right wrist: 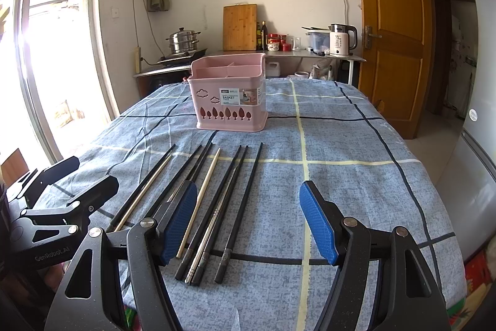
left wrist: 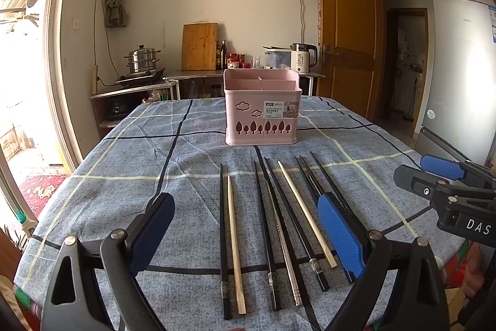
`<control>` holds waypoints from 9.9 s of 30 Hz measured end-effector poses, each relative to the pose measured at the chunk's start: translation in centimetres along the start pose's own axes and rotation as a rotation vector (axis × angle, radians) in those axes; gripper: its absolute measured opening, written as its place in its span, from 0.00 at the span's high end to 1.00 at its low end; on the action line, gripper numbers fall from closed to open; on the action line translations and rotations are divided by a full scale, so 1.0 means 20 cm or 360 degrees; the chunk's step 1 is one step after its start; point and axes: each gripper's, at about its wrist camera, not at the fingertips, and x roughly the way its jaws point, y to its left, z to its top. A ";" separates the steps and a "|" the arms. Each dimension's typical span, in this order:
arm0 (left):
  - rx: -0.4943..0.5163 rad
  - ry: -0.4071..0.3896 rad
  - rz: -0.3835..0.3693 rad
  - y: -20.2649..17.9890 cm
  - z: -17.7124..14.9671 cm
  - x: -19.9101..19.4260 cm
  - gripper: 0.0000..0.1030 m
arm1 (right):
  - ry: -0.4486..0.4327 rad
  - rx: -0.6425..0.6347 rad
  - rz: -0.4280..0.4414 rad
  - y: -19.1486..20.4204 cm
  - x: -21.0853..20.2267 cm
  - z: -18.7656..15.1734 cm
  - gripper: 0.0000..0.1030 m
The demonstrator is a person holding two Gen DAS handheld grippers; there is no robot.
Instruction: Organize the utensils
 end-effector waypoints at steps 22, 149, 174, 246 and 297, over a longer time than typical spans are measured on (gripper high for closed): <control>0.0000 -0.0001 -0.0001 0.00 0.00 0.00 0.07 | 0.0000 0.0000 0.0001 0.00 0.00 0.00 0.33; 0.0011 0.0160 -0.0318 0.34 1.15 0.38 0.96 | -0.0099 -0.0088 0.0250 -0.12 0.28 1.00 0.96; -0.0073 0.0054 -0.0339 0.32 1.56 0.65 0.96 | -0.0269 0.0025 0.0416 0.01 0.56 1.42 0.96; -0.0148 0.0382 -0.0327 0.25 0.37 0.46 0.60 | 0.0138 0.0033 0.0263 -0.13 0.41 0.39 0.85; -0.0026 0.0740 -0.0215 0.12 0.24 0.81 0.95 | 0.0611 -0.0146 0.0297 0.15 0.99 0.32 0.93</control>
